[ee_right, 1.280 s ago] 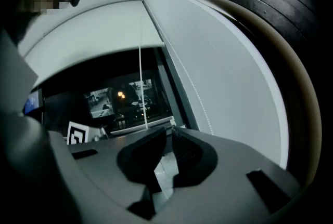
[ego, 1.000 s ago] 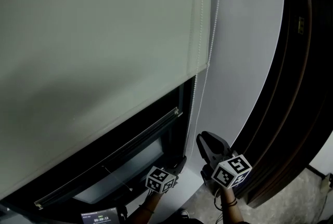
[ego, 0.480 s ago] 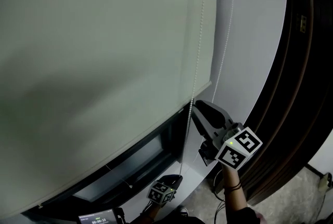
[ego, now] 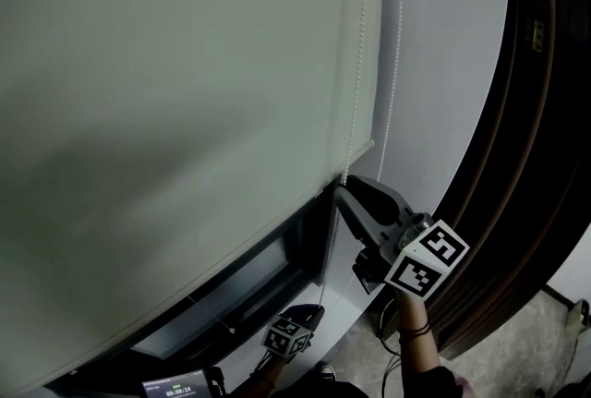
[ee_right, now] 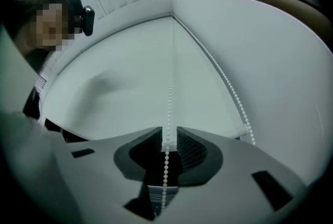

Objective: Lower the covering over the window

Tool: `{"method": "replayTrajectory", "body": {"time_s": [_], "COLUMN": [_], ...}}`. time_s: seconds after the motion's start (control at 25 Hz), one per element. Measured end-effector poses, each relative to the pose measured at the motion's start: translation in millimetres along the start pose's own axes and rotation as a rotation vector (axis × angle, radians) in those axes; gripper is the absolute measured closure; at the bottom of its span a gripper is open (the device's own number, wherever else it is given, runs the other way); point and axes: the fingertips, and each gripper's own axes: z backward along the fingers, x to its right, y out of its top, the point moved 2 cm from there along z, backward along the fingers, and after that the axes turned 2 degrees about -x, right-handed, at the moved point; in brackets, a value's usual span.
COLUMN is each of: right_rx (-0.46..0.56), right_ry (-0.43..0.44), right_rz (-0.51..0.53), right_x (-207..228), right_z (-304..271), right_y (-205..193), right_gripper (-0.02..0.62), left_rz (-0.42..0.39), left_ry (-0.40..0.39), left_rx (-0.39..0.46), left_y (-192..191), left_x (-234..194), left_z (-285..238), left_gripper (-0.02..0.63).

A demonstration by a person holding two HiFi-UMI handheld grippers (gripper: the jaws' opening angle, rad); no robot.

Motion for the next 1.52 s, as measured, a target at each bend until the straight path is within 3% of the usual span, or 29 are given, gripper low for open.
{"method": "replayTrajectory", "body": {"time_s": [0.16,0.2,0.52,0.92,1.0,1.16,1.36,1.52], "right_rx": [-0.03,-0.023,0.084,0.086,0.033,-0.048,-0.161,-0.308], "right_ry": [-0.045,-0.048,-0.138,-0.217,-0.241,-0.284,-0.322,-0.344], "right_rz": [0.068,0.072,0.014,0.068,0.089,0.026,-0.063,-0.092], "right_x": [3.7,3.9,19.5,25.8,30.5,44.8,45.4,34.0], "right_z": [-7.3,-6.6,7.9,22.6,24.4,37.9,54.5,69.8], "right_y": [-3.6,-3.7,0.3,-6.7,-26.5,-83.0,-157.1,-224.9], "right_gripper": [0.534,0.571,0.574,0.574,0.574,0.574,0.574,0.574], "left_rz": [0.002,0.008,-0.029,-0.057,-0.073,-0.095,-0.149,-0.245], "left_ry": [-0.005,-0.004,-0.029,-0.088,-0.093,-0.126,-0.121,-0.114], "left_rx": [0.006,0.01,-0.012,0.35,0.436,0.58,0.647,0.654], "left_y": [2.6,2.4,9.2,127.0,156.3,203.1,239.9,257.0], "left_x": [2.9,3.2,7.2,30.2,38.4,59.2,80.9,87.9], "left_z": [-0.4,-0.5,6.3,45.0,61.0,95.0,131.3,136.4], "left_gripper": [0.595,0.595,0.592,0.566,0.566,0.566,0.566,0.566]}}
